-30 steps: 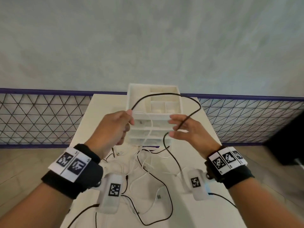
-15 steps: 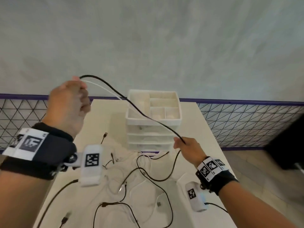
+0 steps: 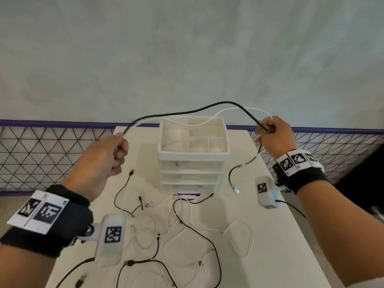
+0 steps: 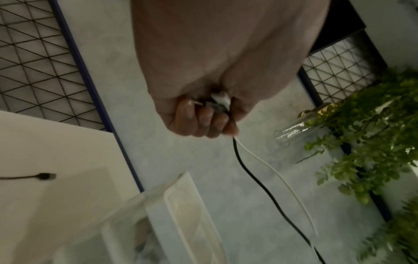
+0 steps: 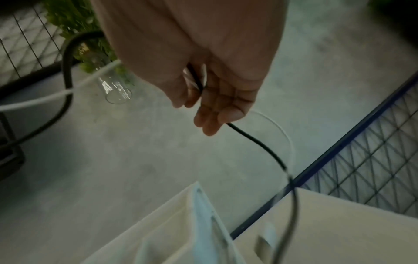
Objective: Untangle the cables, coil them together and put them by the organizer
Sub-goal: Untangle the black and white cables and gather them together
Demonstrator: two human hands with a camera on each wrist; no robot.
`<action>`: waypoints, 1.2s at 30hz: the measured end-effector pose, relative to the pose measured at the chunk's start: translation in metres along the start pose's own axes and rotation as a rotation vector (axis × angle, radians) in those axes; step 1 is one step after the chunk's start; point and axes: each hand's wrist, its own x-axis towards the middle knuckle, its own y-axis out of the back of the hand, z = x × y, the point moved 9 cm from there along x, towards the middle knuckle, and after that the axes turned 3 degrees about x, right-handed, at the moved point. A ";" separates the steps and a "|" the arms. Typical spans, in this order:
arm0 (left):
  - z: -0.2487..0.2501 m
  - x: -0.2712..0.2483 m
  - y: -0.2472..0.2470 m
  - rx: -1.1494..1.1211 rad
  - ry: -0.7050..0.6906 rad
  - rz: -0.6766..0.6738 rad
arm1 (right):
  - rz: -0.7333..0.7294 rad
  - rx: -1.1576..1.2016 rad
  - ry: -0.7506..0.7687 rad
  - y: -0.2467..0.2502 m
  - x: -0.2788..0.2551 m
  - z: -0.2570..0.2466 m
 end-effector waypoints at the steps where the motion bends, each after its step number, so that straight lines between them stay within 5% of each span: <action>1: -0.009 -0.002 -0.008 0.065 0.010 -0.043 | -0.011 -0.030 0.032 0.000 0.004 0.002; 9: -0.120 -0.043 -0.083 0.301 0.232 -0.355 | -0.450 -0.794 -0.291 -0.043 -0.081 0.161; 15: -0.154 -0.060 -0.119 0.220 0.391 -0.332 | -0.617 -0.885 -0.585 -0.065 -0.192 0.251; 18: -0.142 -0.056 -0.123 0.116 0.384 -0.296 | -0.648 -0.673 -0.594 -0.078 -0.197 0.236; 22: -0.108 -0.048 -0.137 0.114 0.197 -0.325 | -0.469 0.303 -0.656 -0.092 -0.178 0.151; 25: -0.094 -0.052 -0.161 0.236 0.046 -0.367 | -0.536 0.703 -0.546 -0.104 -0.167 0.068; 30: -0.093 -0.048 -0.164 0.241 -0.059 -0.342 | -0.349 0.827 -0.397 -0.088 -0.136 0.019; 36: -0.125 -0.029 -0.116 0.528 -0.041 -0.422 | -0.004 0.938 -0.412 -0.026 -0.080 0.048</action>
